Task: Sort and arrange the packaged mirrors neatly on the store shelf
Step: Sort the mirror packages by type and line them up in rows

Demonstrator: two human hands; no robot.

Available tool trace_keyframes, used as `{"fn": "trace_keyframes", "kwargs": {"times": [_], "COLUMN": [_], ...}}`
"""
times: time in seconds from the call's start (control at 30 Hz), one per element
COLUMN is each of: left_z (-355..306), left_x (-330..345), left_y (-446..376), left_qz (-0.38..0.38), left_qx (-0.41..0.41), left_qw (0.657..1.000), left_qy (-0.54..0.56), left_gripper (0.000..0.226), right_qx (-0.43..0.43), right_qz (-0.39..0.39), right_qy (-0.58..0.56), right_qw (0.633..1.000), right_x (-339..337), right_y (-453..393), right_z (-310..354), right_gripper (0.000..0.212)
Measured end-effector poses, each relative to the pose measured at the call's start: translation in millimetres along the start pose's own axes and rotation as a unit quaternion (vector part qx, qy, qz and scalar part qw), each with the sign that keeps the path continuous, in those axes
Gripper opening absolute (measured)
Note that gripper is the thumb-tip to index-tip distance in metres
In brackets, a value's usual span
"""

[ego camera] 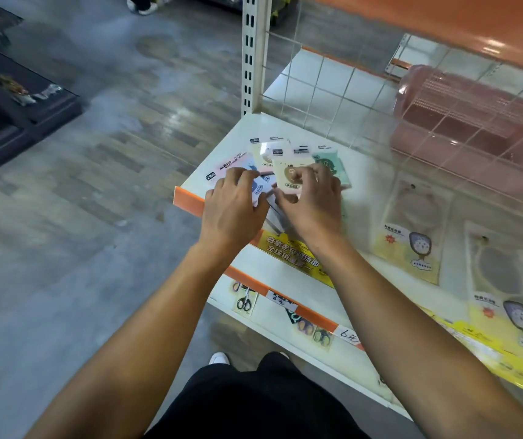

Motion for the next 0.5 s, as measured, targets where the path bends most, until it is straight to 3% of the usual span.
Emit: {"fn": "trace_keyframes", "kwargs": {"times": [0.3, 0.5], "left_z": [0, -1], "left_x": [4, 5], "left_y": [-1, -2], "left_qz": [0.005, 0.011], "left_qx": [-0.001, 0.015], "left_qw": [1.000, 1.000], "left_qy": [0.002, 0.010], "left_gripper": [0.041, 0.042], "right_qx": [-0.001, 0.006], "right_qz": [0.034, 0.026], "right_qy": [0.022, 0.029], "right_qw": [0.999, 0.999], "right_x": [10, 2], "right_y": [8, 15], "right_z": [-15, -11], "right_gripper": [0.043, 0.057]}}
Point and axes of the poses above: each hand's wrist, its own y-axis away from the middle knuckle, its own x-axis out of the palm, z = x × y, the point moved 4 cm from there along -y, towards the middle knuckle, and after that the axes turned 6 degrees about -x, right-handed, at the moved point
